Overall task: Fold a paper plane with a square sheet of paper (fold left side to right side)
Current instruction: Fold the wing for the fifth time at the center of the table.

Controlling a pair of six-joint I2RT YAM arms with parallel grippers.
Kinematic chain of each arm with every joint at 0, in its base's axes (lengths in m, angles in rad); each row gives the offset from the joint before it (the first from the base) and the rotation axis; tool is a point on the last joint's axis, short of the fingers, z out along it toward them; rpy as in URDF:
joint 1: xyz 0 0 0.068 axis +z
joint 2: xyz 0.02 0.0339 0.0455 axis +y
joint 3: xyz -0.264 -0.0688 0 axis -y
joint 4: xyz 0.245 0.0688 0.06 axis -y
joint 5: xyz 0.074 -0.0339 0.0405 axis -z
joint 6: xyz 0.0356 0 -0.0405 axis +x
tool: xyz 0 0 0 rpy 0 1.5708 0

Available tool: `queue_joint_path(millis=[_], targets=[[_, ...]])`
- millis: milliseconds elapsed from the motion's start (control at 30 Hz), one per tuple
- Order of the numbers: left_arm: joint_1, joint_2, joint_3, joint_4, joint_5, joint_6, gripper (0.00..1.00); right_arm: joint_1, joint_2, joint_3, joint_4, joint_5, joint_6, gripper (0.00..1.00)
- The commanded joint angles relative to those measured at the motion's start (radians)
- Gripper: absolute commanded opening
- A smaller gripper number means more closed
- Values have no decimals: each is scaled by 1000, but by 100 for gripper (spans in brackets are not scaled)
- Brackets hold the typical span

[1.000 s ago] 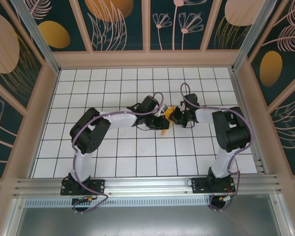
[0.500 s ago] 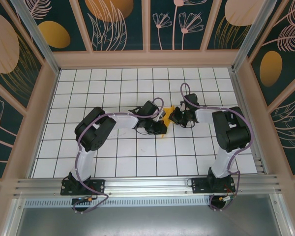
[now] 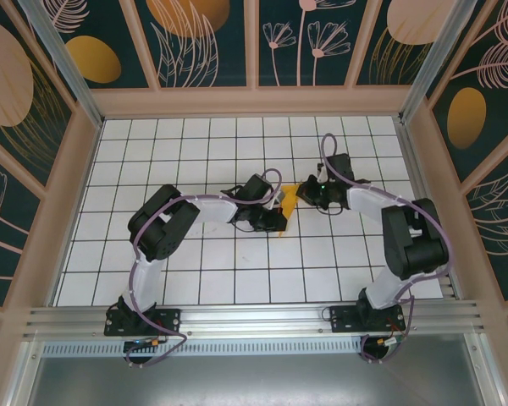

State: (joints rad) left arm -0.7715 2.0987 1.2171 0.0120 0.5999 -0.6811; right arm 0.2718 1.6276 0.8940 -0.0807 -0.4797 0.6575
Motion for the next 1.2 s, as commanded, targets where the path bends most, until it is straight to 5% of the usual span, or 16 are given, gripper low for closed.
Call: queue_joint_path(millis=[0, 533, 1167], targets=[[-9, 33, -48, -98, -79, 23, 6, 9, -70, -44, -11, -27, -20, 0], [-9, 34, -36, -109, -88, 28, 5, 101, 53, -81, 152, -44, 76, 0], [-11, 27, -54, -111, -91, 29, 5, 96, 178, 10, 76, 66, -1, 0]])
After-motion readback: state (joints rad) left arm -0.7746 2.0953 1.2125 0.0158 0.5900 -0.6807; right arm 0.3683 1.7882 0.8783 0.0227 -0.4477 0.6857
